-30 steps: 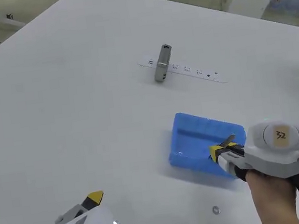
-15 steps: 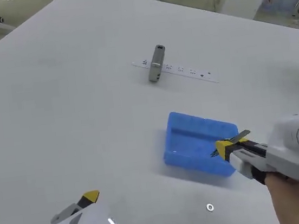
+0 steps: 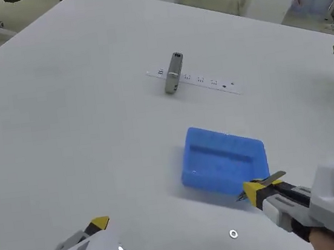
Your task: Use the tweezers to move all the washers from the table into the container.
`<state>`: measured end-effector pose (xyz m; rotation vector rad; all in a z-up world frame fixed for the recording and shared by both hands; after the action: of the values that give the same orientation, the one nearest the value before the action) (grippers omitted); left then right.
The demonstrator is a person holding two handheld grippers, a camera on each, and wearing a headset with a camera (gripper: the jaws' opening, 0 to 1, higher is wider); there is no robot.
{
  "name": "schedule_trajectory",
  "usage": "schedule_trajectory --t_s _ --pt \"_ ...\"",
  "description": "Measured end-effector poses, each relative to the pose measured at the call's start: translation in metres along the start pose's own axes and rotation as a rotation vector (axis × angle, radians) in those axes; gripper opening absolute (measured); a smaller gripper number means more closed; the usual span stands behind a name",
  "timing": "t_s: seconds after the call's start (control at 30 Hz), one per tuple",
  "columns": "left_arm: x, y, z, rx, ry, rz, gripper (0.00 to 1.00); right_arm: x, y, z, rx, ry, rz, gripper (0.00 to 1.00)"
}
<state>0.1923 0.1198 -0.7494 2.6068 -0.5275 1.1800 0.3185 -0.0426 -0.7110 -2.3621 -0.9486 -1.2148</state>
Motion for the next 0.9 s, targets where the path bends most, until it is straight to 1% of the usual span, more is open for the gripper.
schedule_trajectory --t_s 0.2,0.4,0.7,0.83,0.9 --pt "0.0 0.0 0.001 -0.001 0.003 -0.003 0.88 -0.024 -0.006 0.004 0.013 -0.063 -0.001 0.05" --pt "0.0 -0.001 0.002 0.0 0.002 -0.003 0.87 -0.039 -0.005 0.011 0.017 -0.107 -0.008 0.05" --pt "-0.001 -0.001 0.002 -0.002 -0.001 -0.004 0.87 -0.046 -0.006 0.015 0.034 -0.132 0.001 0.05" --pt "-0.001 -0.001 0.002 0.0 -0.001 -0.003 0.87 -0.048 -0.007 0.015 0.03 -0.137 -0.014 0.05" --pt "-0.001 -0.001 0.002 0.001 -0.003 0.0 0.86 -0.047 -0.007 0.015 0.031 -0.133 -0.008 0.05"
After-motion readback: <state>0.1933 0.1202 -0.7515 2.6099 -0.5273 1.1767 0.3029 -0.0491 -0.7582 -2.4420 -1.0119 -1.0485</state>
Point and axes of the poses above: the centre of the closed fingertips' face, and the gripper's own axes: z roughly forward along the fingers, y roughly to its right, x roughly out of its top, the point moved 4 cm from there along -z, roughly backward along the fingers, and after that the axes turned 9 degrees about -z, right-handed, at the moved point
